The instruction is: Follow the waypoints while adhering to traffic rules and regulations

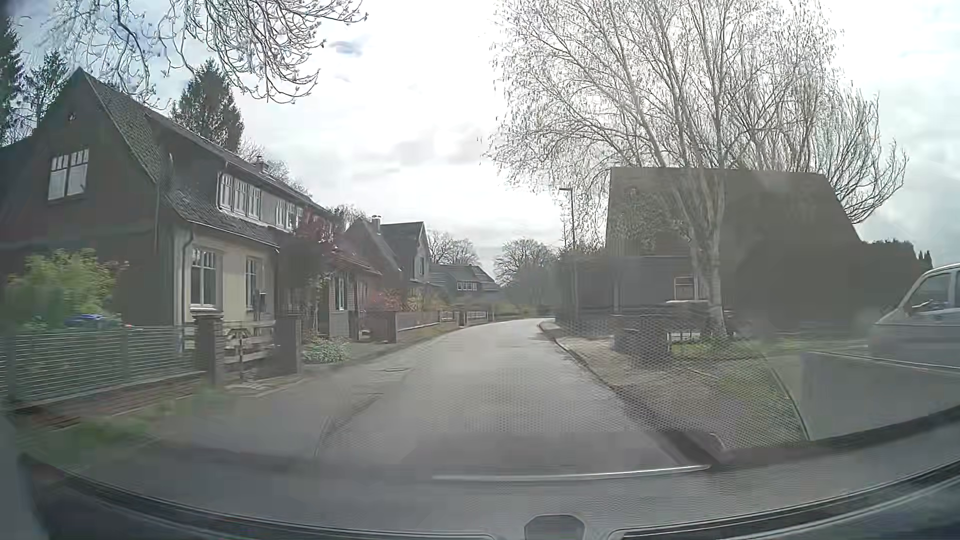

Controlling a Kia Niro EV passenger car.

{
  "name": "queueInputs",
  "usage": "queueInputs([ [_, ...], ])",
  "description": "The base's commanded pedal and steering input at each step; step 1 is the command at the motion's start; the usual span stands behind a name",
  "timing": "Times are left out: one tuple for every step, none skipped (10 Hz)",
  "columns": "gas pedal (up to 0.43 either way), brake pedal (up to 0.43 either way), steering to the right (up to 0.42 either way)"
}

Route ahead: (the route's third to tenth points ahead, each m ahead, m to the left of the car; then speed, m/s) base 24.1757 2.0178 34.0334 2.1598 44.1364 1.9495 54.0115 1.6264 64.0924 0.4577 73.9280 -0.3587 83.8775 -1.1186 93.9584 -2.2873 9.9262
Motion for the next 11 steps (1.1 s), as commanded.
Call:
queueInputs([
  [0.157, 0.0, -0.006],
  [0.157, 0.0, -0.003],
  [0.15, 0.0, -0.001],
  [0.15, 0.0, 0.0],
  [0.15, 0.0, 0.0],
  [0.15, 0.0, 0.0],
  [0.15, 0.0, 0.0],
  [0.157, 0.0, 0.0],
  [0.157, 0.0, 0.0],
  [0.157, 0.0, 0.0],
  [0.157, 0.0, 0.001],
])
